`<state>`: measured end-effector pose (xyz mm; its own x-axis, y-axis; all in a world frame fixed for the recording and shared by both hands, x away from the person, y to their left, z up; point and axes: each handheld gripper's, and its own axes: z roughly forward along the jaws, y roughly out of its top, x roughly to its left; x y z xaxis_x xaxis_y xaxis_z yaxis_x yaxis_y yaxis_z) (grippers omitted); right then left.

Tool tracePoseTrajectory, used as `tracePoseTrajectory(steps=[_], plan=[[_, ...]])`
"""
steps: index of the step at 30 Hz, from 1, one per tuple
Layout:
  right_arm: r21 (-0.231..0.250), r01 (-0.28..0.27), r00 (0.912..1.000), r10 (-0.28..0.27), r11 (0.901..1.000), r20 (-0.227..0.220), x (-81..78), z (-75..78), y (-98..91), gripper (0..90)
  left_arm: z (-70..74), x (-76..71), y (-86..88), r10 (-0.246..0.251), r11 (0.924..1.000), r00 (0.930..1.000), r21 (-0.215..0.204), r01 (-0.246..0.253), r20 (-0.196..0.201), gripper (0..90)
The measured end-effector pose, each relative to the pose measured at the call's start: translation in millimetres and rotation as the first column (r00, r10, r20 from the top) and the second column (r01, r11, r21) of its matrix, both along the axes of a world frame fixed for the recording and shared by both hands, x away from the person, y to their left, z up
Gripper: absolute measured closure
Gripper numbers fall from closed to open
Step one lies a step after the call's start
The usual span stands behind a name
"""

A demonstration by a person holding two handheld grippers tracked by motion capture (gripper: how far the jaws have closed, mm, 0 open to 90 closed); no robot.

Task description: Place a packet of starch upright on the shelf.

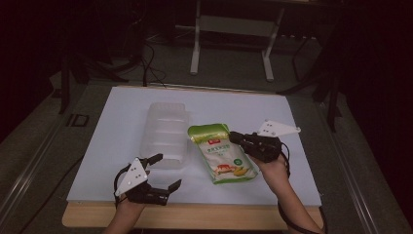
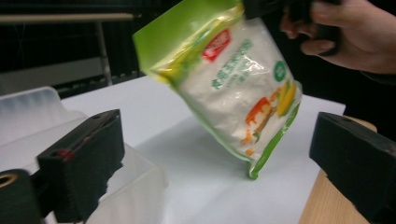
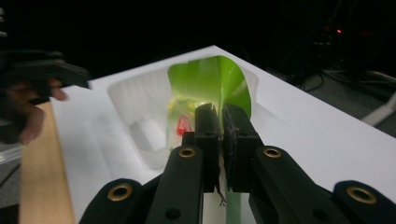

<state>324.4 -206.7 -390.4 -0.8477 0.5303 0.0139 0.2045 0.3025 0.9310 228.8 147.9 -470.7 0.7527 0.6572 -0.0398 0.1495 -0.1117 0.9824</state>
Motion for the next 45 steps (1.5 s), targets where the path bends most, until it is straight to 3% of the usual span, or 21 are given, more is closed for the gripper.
tracePoseTrajectory(steps=[3,10,12,14,15,17,23,25,26,31,32,35,36,37,39,41,43,45], plan=[[0.008,-0.012,0.9996,0.012,0.9999,0.025,-4.4,9.0,1.4,85.9,2.5,7.8,1.3,0.003,0.9994,0.9988,-0.033,-0.005,-0.049,4.0],[0.036,-0.042,0.9945,0.038,0.9985,0.098,-15.5,37.9,2.9,86.0,18.6,19.3,-7.2,-0.052,0.9986,0.9984,0.004,0.053,-0.019,3.9],[0.034,-0.046,0.993,0.042,0.9984,0.11,-17.7,41.9,3.8,85.9,23.8,21.4,-10.1,-0.052,0.9985,0.9983,0.017,0.052,-0.026,2.9],[0.044,-0.07,0.9893,0.064,0.9965,0.131,-24.8,53.6,8.4,85.9,37.1,32.3,-19.5,-0.09,0.9954,0.9947,0.026,0.092,-0.048,3.1],[0.044,-0.07,0.9893,0.064,0.9965,0.131,-24.8,53.6,8.4,85.9,37.1,32.3,-19.5,-0.09,0.9954,0.9947,0.026,0.092,-0.048,3.1],[0.047,-0.084,0.9863,0.076,0.9954,0.146,-28.6,57.6,11.2,85.9,40.9,39.2,-24.0,-0.111,0.9936,0.9922,0.015,0.112,-0.057,4.4],[0.051,-0.118,0.9819,0.109,0.9917,0.155,-36.3,63.4,17.3,85.9,49.4,55.8,-27.1,-0.181,0.9807,0.9803,-0.089,0.174,-0.079,5.1],[0.05,-0.128,0.9801,0.118,0.9905,0.16,-38.6,64.1,19.0,85.9,52.1,58.2,-28.7,-0.196,0.9779,0.9779,-0.088,0.19,-0.072,6.2],[0.045,-0.135,0.9784,0.126,0.9898,0.163,-40.3,64.7,20.7,85.9,54.9,59.8,-30.5,-0.213,0.9736,0.9746,-0.097,0.206,-0.068,9.8],[0.045,-0.149,0.9769,0.14,0.9879,0.162,-41.2,63.9,23.0,85.9,60.1,62.3,-35.8,-0.229,0.9696,0.9715,-0.102,0.222,-0.061,23.1],[0.037,-0.149,0.9769,0.142,0.9881,0.16,-41.4,62.6,24.4,85.9,61.7,63.6,-37.0,-0.258,0.9621,0.9643,-0.105,0.251,-0.058,28.9],[0.035,-0.152,0.977,0.145,0.9878,0.157,-40.8,60.5,25.1,85.9,62.3,66.4,-37.4,-0.277,0.9577,0.9582,-0.1,0.27,-0.071,48.1],[0.037,-0.155,0.9771,0.148,0.9872,0.153,-40.3,59.5,25.1,85.9,62.5,68.0,-37.9,-0.301,0.951,0.9497,-0.099,0.293,-0.085,48.1],[0.035,-0.149,0.9783,0.143,0.9882,0.15,-39.6,57.8,24.9,85.9,62.6,68.3,-38.3,-0.303,0.9509,0.9487,-0.095,0.295,-0.09,53.8],[0.031,-0.141,0.9795,0.135,0.9895,0.149,-38.5,56.0,24.1,85.9,63.3,68.9,-38.4,-0.33,0.9427,0.9396,-0.087,0.322,-0.092,63.7],[0.043,-0.142,0.9817,0.135,0.9889,0.134,-36.2,53.7,21.2,86.0,64.7,67.5,-39.2,-0.338,0.9403,0.9379,-0.068,0.333,-0.078,73.3],[0.044,-0.14,0.9826,0.133,0.9892,0.129,-35.2,51.2,18.9,86.1,67.0,66.7,-39.6,-0.339,0.9408,0.9384,-0.035,0.337,-0.069,78.0],[0.048,-0.145,0.9828,0.138,0.9882,0.122,-34.9,49.0,17.1,86.0,69.5,67.5,-38.2,-0.35,0.9366,0.9342,-0.021,0.35,-0.067,80.4]])
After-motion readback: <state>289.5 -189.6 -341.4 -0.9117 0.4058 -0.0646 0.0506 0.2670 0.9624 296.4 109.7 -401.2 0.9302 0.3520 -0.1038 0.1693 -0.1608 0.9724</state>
